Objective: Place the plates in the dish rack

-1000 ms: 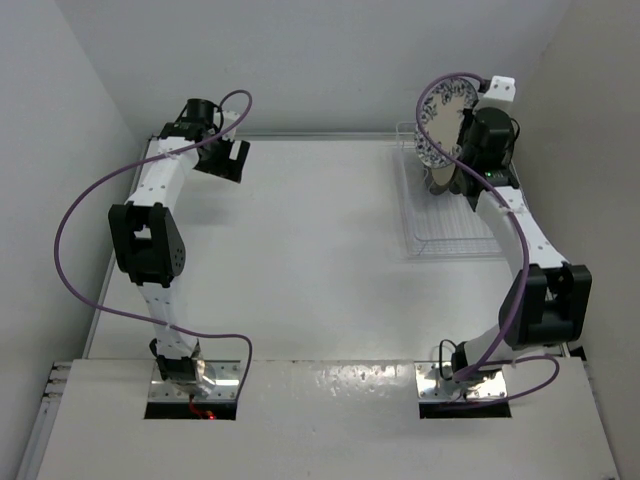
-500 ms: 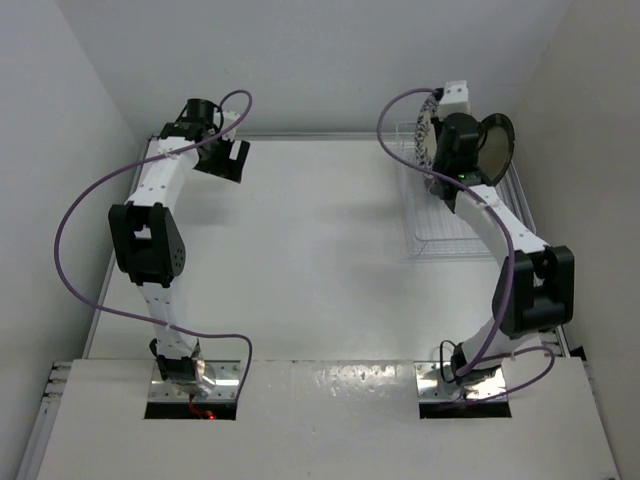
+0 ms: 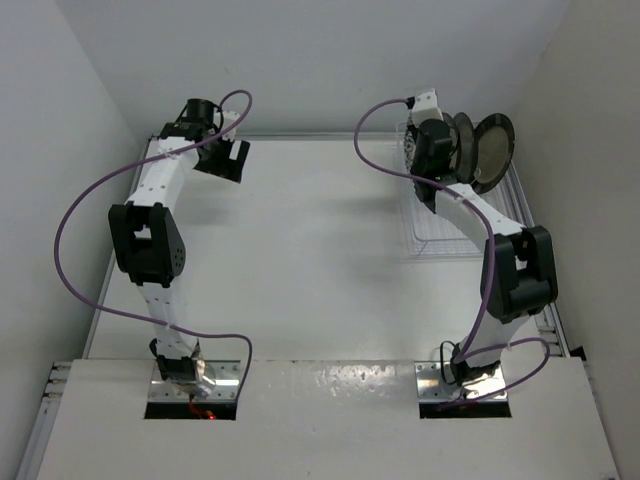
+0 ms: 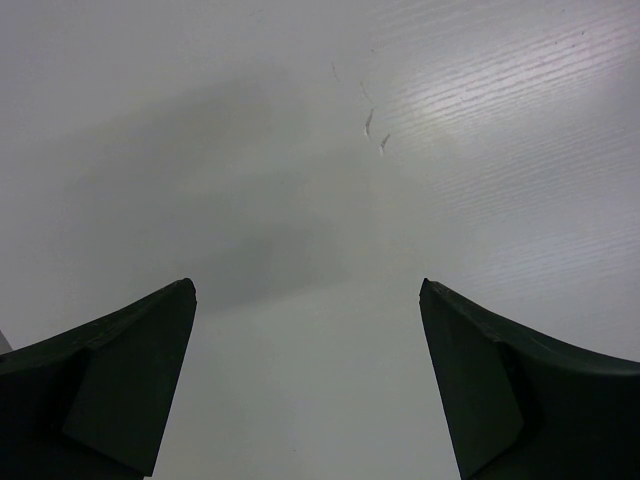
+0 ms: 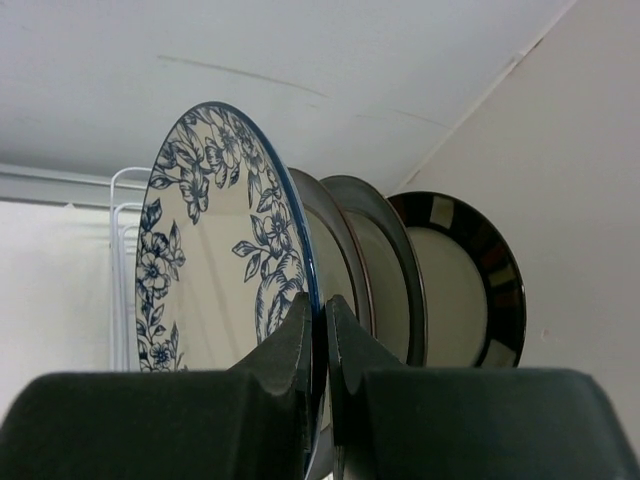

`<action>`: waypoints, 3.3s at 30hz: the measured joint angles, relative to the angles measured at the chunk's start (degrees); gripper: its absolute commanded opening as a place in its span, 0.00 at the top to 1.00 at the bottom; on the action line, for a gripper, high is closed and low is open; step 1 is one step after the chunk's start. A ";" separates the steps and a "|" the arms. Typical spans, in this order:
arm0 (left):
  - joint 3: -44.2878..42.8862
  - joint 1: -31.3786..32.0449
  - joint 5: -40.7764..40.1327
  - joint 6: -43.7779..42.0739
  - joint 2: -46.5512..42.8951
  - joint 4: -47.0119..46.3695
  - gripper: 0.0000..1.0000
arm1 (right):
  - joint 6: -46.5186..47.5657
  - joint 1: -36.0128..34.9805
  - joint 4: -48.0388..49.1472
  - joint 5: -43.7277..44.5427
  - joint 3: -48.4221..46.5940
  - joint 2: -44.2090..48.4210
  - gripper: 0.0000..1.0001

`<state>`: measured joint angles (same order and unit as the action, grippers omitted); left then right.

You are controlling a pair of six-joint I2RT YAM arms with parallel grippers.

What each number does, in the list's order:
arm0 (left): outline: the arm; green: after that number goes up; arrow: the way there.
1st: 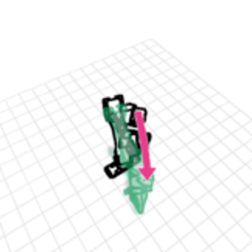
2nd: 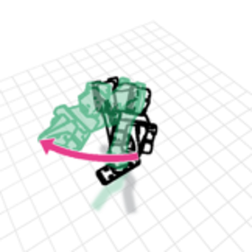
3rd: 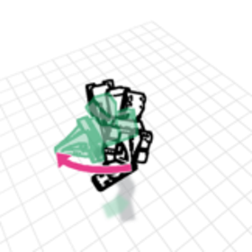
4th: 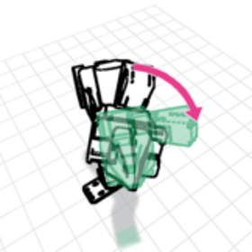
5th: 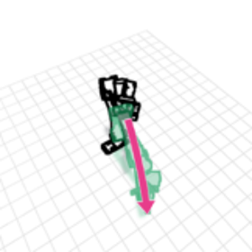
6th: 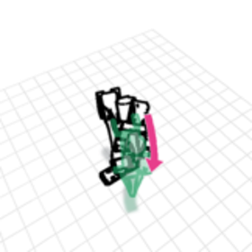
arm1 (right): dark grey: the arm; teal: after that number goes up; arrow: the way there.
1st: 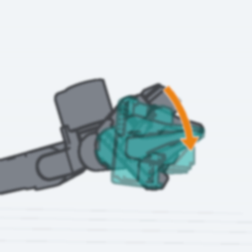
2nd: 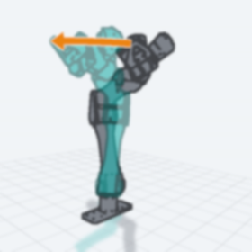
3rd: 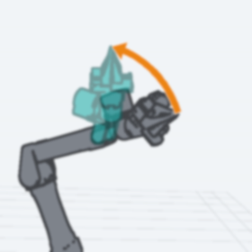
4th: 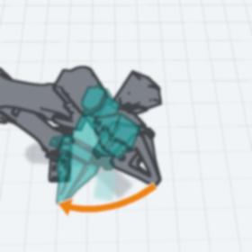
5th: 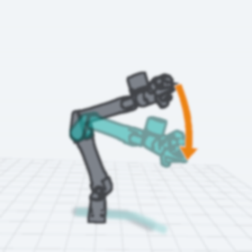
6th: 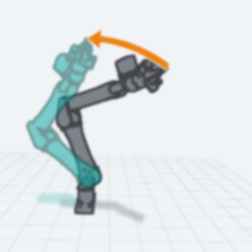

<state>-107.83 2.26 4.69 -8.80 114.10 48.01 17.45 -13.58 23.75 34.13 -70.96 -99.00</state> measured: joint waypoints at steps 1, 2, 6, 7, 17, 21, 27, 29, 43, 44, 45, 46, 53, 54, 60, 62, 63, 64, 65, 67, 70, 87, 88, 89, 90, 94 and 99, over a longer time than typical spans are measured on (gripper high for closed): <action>0.00 0.00 0.00 0.00 0.00 0.00 0.01 | -0.09 0.00 0.15 0.17 -0.13 0.00 1.00; 0.00 0.00 0.00 0.00 0.00 0.00 0.01 | -0.13 0.00 0.20 0.35 -0.28 0.00 1.00; 0.00 0.00 0.00 0.00 0.00 0.00 0.01 | -0.07 0.00 0.26 0.44 -1.55 0.00 1.00; 0.00 0.00 0.00 0.00 0.00 0.00 0.01 | 0.00 0.00 0.50 0.46 -1.81 0.00 1.00; -0.07 0.00 0.00 0.00 0.00 0.00 0.01 | 5.35 0.00 4.20 1.97 -2.51 0.00 1.00; -0.33 0.00 0.00 0.00 0.00 0.13 0.01 | 7.28 0.07 4.85 2.78 -2.51 0.00 1.00; -0.44 0.00 0.00 0.00 0.00 0.28 0.01 | 8.09 0.07 4.98 3.43 -2.45 0.00 1.00; -0.52 0.00 0.00 0.00 0.00 0.39 0.01 | 7.30 0.09 4.96 3.63 -2.21 0.00 1.00; -1.09 0.00 0.00 -0.11 0.00 0.59 0.01 | 1.11 -0.28 2.69 5.25 0.00 -0.22 1.00; -1.09 0.00 0.00 -0.20 0.00 0.59 0.01 | 0.55 -0.28 2.56 5.42 0.28 -0.22 1.00; -1.09 0.00 0.00 -0.22 0.00 0.59 0.01 | -0.02 -0.28 2.27 5.60 0.59 -0.22 1.00; -1.09 0.00 0.00 -0.22 0.00 0.59 0.01 | -0.70 -0.26 1.90 5.73 0.90 -0.24 1.00; -1.09 0.00 0.00 -0.24 0.00 0.61 0.01 | -6.38 -0.28 -0.85 6.43 2.58 -2.19 1.00; -1.09 0.00 0.00 -0.24 0.00 0.61 0.01 | -7.15 -0.28 -1.31 6.43 2.60 -2.86 1.00; -1.09 0.00 0.00 -0.24 0.00 0.63 0.01 | -11.26 0.15 -1.55 6.84 2.45 -3.52 0.83; -1.09 0.00 0.00 -0.24 0.00 0.63 0.01 | -12.90 0.37 -1.64 6.82 2.25 -3.52 0.79; -1.09 0.00 0.00 -0.24 0.00 0.63 0.01 | -13.44 0.46 -1.60 6.84 2.01 -3.52 0.76; -1.09 0.00 0.00 -0.24 0.00 0.63 0.01 | -14.03 0.50 -1.60 6.80 1.70 -3.52 0.71; -1.09 0.00 0.00 -0.24 0.00 0.63 0.01 | -14.56 0.52 -1.60 6.56 1.49 -3.52 0.62; -1.09 0.00 0.00 -0.24 0.00 0.63 0.01 | -14.95 0.52 -1.55 6.47 1.33 -3.41 0.58; -1.09 0.00 -0.07 -0.24 0.00 0.63 0.01 | -14.95 0.66 -1.81 6.16 1.31 -2.67 0.47; -0.94 -1.33 -1.14 -1.11 0.00 0.87 0.01 | -34.21 16.28 -18.49 -13.40 13.75 31.39 0.00; -0.76 -1.66 -1.14 -1.09 0.00 0.85 0.01 | -36.09 18.05 -19.61 -14.10 16.90 34.45 0.00; -0.44 -2.19 -1.20 -1.07 0.00 0.96 0.01 | -37.88 19.32 -21.62 -14.73 19.71 37.18 0.00; -0.22 -2.56 -1.40 -1.07 0.00 1.05 0.01 | -39.69 20.33 -23.47 -15.30 22.21 39.50 0.00; 0.83 -3.37 -1.81 -1.05 0.00 1.09 0.03 | -46.99 22.08 -32.24 -17.97 32.17 47.41 0.00; 4.11 -2.56 -2.43 -1.05 0.00 0.48 0.04 | -55.69 22.10 -44.26 -19.15 38.23 55.69 0.00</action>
<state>-103.72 -0.30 2.26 -9.85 114.10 48.49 -38.24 8.51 -20.51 14.98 -32.73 -43.31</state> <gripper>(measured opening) 0.960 0.996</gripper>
